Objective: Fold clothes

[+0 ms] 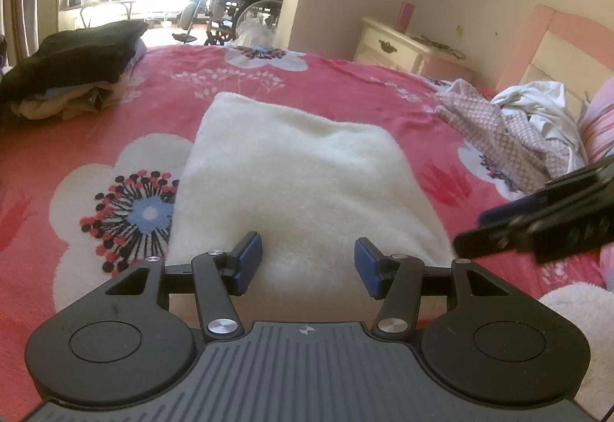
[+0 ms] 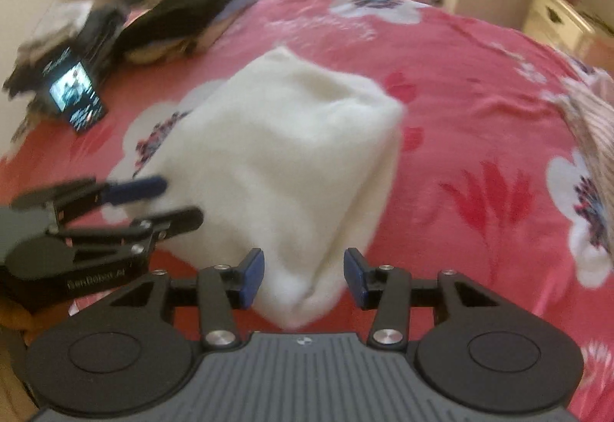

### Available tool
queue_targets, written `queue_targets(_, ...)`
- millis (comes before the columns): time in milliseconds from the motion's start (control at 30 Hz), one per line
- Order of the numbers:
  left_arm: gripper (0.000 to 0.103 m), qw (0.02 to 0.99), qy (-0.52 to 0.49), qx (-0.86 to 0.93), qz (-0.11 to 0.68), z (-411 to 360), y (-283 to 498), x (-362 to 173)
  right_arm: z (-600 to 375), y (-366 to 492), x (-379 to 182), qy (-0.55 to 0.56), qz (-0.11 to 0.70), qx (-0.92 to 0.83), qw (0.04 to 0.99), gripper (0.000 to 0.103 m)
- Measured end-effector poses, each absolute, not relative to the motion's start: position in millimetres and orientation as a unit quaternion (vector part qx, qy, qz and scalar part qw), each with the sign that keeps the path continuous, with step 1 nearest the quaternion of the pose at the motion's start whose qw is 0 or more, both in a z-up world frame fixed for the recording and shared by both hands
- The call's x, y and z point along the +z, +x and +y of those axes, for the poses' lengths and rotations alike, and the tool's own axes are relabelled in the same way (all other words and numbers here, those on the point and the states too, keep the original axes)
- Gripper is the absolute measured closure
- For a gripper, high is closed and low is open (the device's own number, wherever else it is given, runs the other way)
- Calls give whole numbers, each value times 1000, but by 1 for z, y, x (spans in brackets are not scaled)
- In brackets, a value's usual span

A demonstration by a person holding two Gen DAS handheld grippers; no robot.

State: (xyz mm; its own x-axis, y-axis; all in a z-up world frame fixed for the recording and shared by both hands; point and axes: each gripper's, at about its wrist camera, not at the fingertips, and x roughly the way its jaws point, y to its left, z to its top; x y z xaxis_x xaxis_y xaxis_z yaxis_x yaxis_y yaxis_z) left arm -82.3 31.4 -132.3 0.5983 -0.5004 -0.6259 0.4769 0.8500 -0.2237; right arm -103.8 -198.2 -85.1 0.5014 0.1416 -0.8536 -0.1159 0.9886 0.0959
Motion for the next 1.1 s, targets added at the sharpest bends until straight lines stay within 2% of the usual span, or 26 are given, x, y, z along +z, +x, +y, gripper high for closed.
queue_targets(33, 49, 894, -17, -273, 356, 32, -82, -132, -200, -104, -81, 13, 491, 65, 868, 49)
queue_targets(67, 49, 893, -17, -273, 356, 32, -82, -132, -201, -103, -78, 14, 489, 56, 870, 38)
queue_targets(133, 49, 893, -17, -273, 357, 31, -82, -132, -201, -103, -71, 13, 482, 52, 874, 24)
queue_targets(300, 49, 892, -24, -274, 359, 33, -81, -132, -200, -101, -56, 9, 465, 49, 884, 3)
queue_targets(533, 49, 891, -31, -277, 359, 36, -79, -132, -201, -97, -47, 42, 459, 9, 887, 0)
queue_targets(1100, 49, 890, -35, -279, 359, 37, -79, -133, -195, -101, -53, -26, 455, -45, 889, 0)
